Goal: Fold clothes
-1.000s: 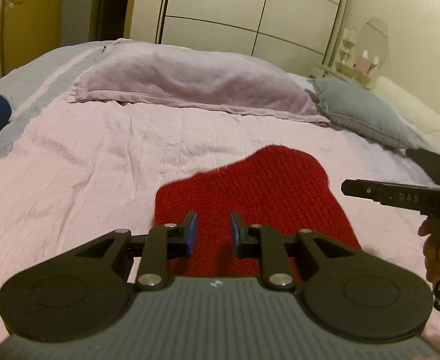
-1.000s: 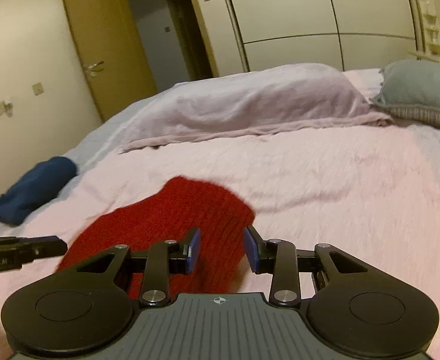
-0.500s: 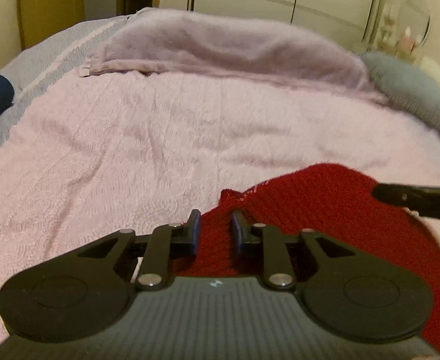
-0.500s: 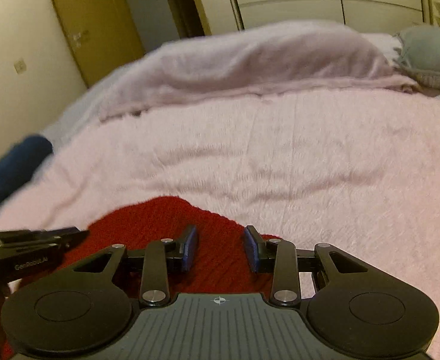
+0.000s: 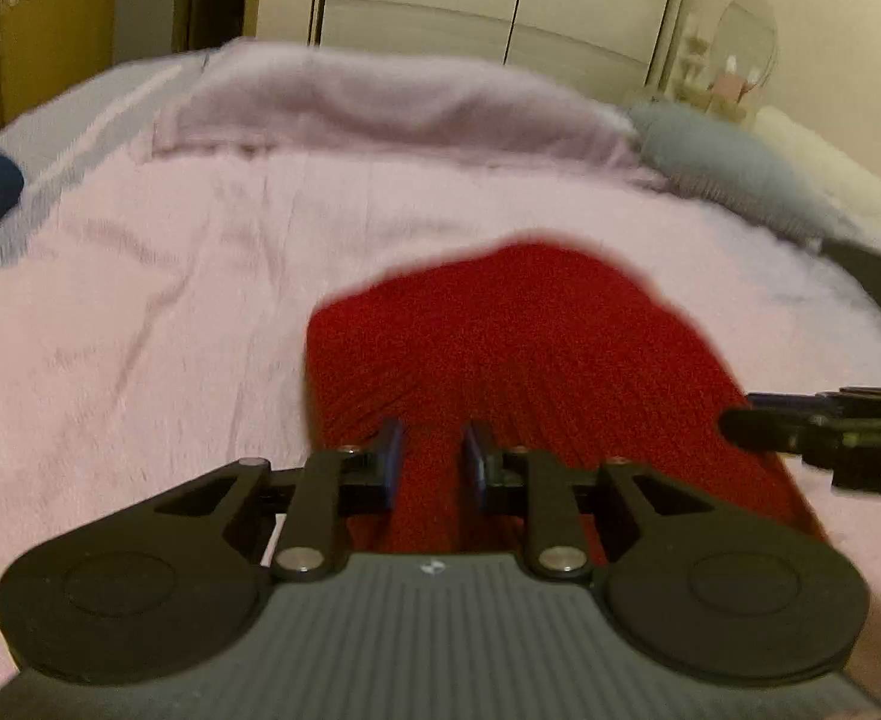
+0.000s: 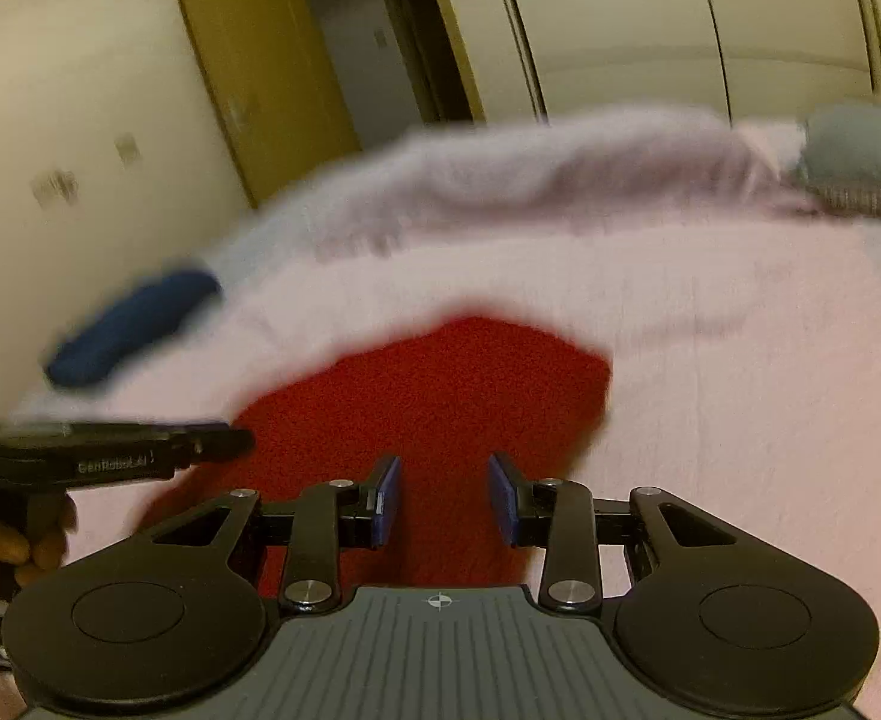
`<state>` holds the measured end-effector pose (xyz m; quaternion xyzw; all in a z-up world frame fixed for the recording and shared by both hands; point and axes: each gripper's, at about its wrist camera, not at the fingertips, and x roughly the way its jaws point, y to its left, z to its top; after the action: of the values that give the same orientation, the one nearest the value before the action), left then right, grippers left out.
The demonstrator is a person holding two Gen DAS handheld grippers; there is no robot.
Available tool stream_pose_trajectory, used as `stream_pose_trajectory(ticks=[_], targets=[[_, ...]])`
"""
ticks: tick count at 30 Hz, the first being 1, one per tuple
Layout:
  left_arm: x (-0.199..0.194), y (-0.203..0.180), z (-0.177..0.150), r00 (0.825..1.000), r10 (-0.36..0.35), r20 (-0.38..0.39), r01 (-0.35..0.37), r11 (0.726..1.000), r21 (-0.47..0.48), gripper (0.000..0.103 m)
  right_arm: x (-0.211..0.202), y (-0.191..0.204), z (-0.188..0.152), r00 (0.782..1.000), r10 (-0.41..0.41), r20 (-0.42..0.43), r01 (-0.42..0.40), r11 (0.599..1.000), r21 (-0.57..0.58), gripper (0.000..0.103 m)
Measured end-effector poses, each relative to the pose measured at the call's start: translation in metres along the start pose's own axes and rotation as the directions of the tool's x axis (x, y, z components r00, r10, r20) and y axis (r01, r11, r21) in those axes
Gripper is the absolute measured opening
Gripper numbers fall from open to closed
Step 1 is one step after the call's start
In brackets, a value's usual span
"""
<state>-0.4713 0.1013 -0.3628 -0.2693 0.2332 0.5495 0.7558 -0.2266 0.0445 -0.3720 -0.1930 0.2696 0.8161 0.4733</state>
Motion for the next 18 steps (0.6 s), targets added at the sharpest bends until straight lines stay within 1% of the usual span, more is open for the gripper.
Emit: stream_pose_trajectory(ticks=[1, 3, 7, 9, 10, 12, 13, 15, 16, 17, 18], targets=[[0.001, 0.001, -0.002, 1.000, 0.004, 0.001, -0.004, 1.000, -0.008, 0.021, 0.003, 0.002, -0.002, 1.000, -0.013, -0.014, 0.013, 1.000, -0.004, 0.038], [-0.009, -0.004, 0.001, 1.000, 0.020, 0.001, -0.020, 1.000, -0.005, 0.021, 0.010, 0.007, -0.006, 0.998, -0.039, -0.041, 0.038, 0.999, -0.012, 0.038], [-0.042, -0.017, -0.005, 0.999, 0.042, 0.030, -0.042, 0.999, 0.009, 0.020, -0.027, 0.023, -0.008, 0.994, -0.106, 0.014, 0.107, 0.992, -0.065, 0.038], [-0.058, -0.024, -0.010, 0.998, 0.048, 0.038, -0.048, 0.999, 0.012, 0.021, -0.042, 0.034, -0.019, 0.995, -0.096, 0.027, 0.098, 0.993, -0.065, 0.038], [-0.056, -0.024, -0.015, 0.999, 0.038, 0.016, -0.038, 0.999, -0.001, 0.021, -0.048, 0.039, -0.026, 0.996, -0.081, 0.022, 0.082, 0.995, -0.060, 0.038], [-0.050, -0.022, -0.024, 0.999, 0.041, -0.012, -0.042, 0.999, -0.024, 0.021, -0.036, 0.043, -0.037, 0.994, -0.098, -0.051, 0.095, 0.993, -0.065, 0.038], [-0.049, -0.021, -0.028, 0.999, 0.046, -0.018, -0.047, 0.998, -0.040, 0.021, -0.028, 0.042, -0.041, 0.992, -0.108, -0.072, 0.104, 0.993, -0.064, 0.038], [-0.060, -0.020, -0.029, 0.999, 0.039, -0.016, -0.040, 0.996, -0.086, 0.020, -0.031, 0.041, -0.046, 0.990, -0.116, -0.080, 0.114, 0.993, -0.037, 0.038], [-0.071, -0.021, -0.029, 0.999, 0.036, -0.008, -0.036, 0.994, -0.101, 0.024, -0.039, 0.042, -0.045, 0.990, -0.117, -0.075, 0.116, 0.993, -0.025, 0.038], [-0.083, -0.023, -0.029, 0.999, 0.044, 0.001, -0.043, 0.993, -0.112, 0.033, -0.048, 0.044, -0.044, 0.991, -0.118, -0.070, 0.117, 0.993, -0.014, 0.039], [-0.094, -0.025, -0.032, 0.998, 0.063, 0.004, -0.062, 0.991, -0.120, 0.038, -0.058, 0.047, -0.045, 0.990, -0.124, -0.063, 0.124, 0.992, -0.007, 0.040]])
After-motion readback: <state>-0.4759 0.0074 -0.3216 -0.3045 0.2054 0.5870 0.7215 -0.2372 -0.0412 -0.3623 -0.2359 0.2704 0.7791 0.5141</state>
